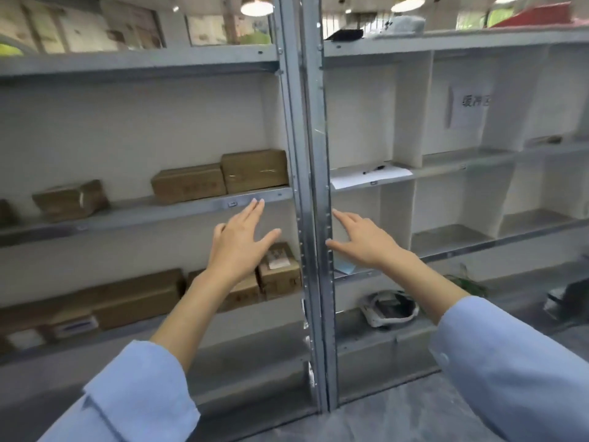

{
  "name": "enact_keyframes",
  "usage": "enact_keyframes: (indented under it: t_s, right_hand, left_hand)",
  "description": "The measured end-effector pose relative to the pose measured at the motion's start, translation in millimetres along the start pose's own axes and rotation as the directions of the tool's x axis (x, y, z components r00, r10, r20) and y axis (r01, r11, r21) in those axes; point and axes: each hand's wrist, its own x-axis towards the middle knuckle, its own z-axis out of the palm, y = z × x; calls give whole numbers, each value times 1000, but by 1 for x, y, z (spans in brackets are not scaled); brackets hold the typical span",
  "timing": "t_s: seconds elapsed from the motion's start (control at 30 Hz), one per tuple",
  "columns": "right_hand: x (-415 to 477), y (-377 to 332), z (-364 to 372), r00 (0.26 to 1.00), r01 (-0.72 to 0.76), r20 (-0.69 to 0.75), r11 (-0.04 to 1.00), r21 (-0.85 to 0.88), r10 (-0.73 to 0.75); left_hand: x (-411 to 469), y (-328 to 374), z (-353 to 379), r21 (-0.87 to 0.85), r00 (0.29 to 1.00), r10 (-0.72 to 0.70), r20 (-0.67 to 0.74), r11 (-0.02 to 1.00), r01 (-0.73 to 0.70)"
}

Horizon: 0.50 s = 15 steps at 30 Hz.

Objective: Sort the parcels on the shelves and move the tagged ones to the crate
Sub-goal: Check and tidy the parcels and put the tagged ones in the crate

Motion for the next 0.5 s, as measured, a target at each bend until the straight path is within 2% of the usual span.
enact_keyframes:
  t_s: [0.2,0.5]
  right_hand:
    - [65,-75,30,995,98,32,995,18,-99]
    - [171,-131,72,967,248,42,964,91,-253]
  left_hand:
    - [11,-83,-25,52,992,-111,-55,992,114]
    - [39,-174,-28,92,964,-234,-128,965,247]
